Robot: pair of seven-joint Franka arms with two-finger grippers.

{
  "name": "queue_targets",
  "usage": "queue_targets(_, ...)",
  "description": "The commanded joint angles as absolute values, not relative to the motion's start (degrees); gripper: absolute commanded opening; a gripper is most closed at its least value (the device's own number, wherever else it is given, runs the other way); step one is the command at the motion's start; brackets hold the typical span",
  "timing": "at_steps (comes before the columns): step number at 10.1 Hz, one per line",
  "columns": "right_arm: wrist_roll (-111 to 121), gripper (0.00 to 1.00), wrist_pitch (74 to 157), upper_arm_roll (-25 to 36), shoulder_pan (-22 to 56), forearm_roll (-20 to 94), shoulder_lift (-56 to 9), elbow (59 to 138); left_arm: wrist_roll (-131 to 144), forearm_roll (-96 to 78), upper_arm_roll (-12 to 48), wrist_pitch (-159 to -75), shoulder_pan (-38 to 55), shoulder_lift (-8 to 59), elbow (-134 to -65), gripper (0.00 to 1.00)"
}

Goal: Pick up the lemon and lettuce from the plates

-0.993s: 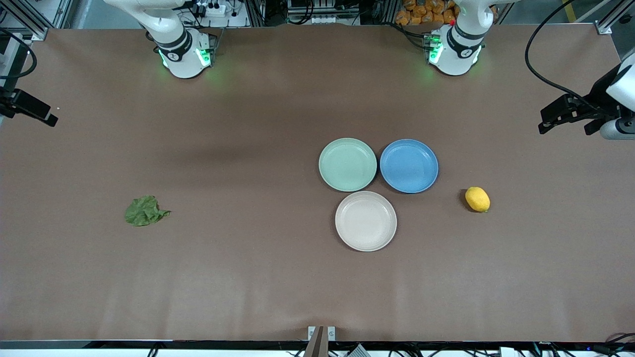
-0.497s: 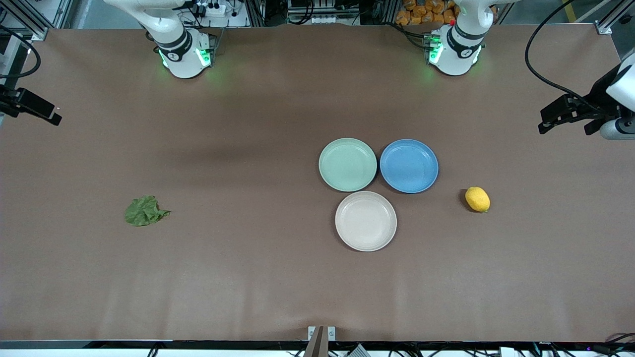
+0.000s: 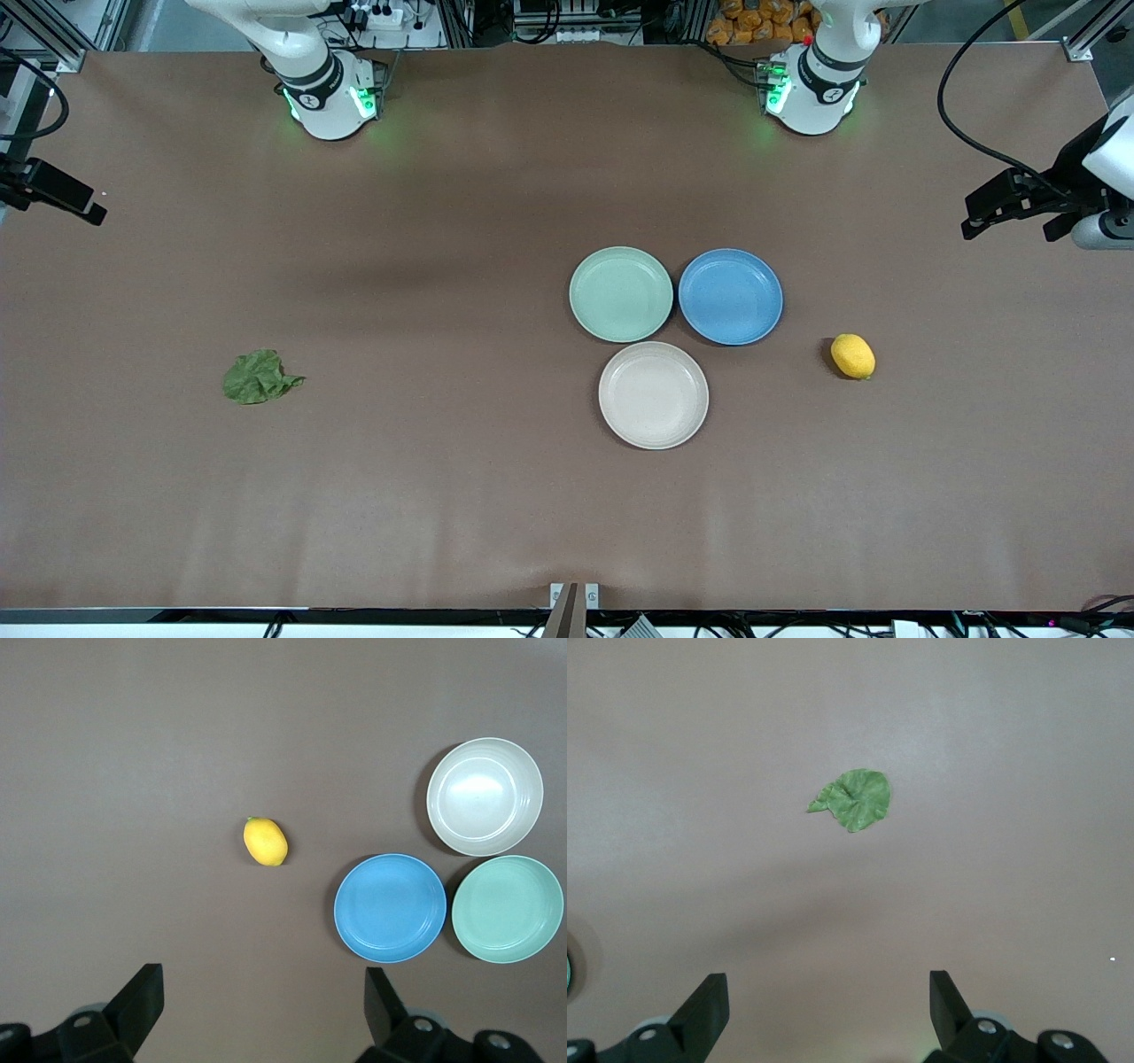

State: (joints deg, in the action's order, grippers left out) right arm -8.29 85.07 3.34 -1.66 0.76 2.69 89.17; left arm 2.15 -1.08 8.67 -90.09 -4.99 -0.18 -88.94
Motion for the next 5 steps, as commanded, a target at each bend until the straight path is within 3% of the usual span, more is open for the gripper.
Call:
queue_targets(1, -8.4, 1.0, 84.9, 3.1, -2.0, 1.3, 4.0, 90.3, 1.6, 0.2, 8.7, -89.1, -5.3, 0.1, -87.6, 1.0)
queue_targets(5, -8.6, 1.0, 84.5, 2.9, -1.9, 1.3, 4.0, 90.3, 1.2, 1.8, 8.7, -89.1, -5.2, -0.3, -87.5, 1.0)
